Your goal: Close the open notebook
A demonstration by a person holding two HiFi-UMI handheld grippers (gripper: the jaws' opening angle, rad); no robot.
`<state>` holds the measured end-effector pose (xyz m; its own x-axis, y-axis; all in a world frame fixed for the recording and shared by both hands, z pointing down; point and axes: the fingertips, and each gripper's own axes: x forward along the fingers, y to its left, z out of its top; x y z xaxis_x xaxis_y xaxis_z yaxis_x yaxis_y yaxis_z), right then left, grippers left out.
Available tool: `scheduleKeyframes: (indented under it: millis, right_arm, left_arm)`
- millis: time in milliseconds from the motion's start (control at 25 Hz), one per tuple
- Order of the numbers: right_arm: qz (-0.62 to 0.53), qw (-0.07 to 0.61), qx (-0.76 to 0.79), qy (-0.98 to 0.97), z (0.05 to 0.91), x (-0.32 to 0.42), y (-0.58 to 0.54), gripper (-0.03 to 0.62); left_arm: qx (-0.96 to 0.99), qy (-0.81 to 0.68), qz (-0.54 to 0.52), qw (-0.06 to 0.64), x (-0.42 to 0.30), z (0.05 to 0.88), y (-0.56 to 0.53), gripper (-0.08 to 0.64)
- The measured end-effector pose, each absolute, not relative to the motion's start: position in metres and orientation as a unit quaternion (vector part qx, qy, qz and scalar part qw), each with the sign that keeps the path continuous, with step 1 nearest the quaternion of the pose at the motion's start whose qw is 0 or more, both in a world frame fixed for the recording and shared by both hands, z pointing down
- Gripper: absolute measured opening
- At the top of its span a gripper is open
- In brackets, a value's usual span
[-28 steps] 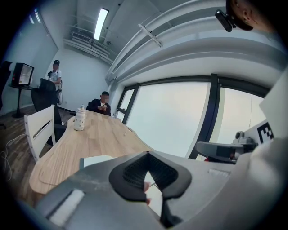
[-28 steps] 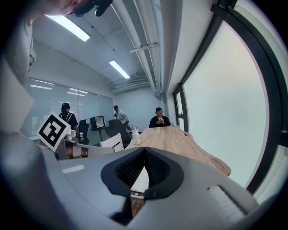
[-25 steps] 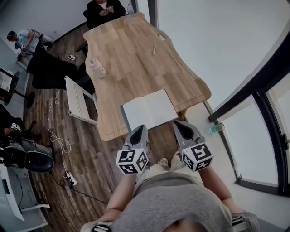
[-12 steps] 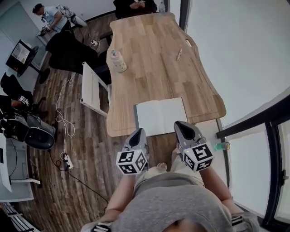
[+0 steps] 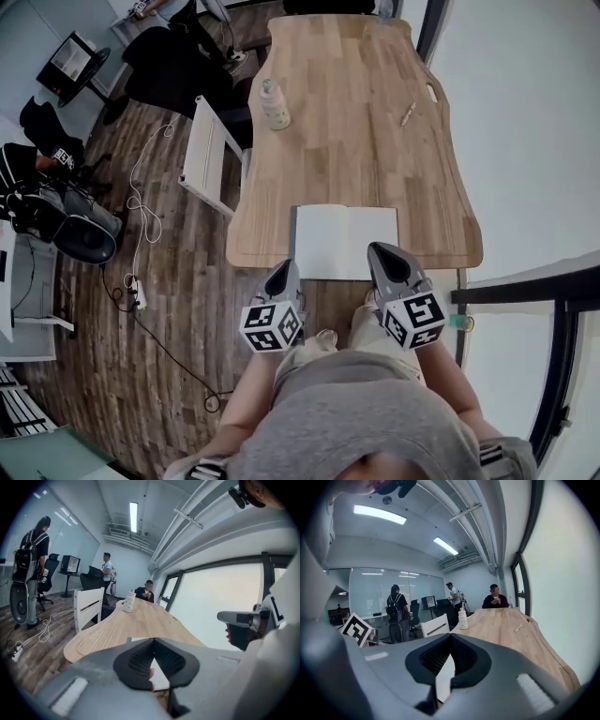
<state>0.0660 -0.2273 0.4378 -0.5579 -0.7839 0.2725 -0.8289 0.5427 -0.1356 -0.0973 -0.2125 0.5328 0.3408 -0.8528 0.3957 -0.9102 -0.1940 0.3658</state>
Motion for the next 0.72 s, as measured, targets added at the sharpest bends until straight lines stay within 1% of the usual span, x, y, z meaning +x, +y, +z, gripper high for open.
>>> scheduleKeyframes:
  millis: [480,520,560,640,720]
  right_arm:
    - [0.133,0.110,0.407,-0.897,0.453,0.049,-0.255,0.002]
    - [0.133,0.110,0.404,-0.898,0.454,0.048,-0.256,0.002]
    - [0.134,0.111,0.402,-0.899,0.454,0.047,-0.257,0.002]
    - [0.136,0.113,0.399,-0.900,0.455,0.046,-0.259,0.002]
    - [0.137,0.116,0.395,-0.901,0.458,0.046,-0.259,0.002]
  left_arm:
    - [0.710,-0.612,0.042,0.345,-0.120,0.601,-0.207,0.003]
    - [0.710,-0.608,0.043,0.353,-0.118,0.606,-0.205,0.086]
    - [0.709,-0.605,0.045,0.360,-0.118,0.612,-0.204,0.110]
    - [0.701,-0.605,0.046,0.374,-0.118,0.625,-0.201,0.110]
    - [0.689,-0.608,0.042,0.393,-0.120,0.639,-0.199,0.129]
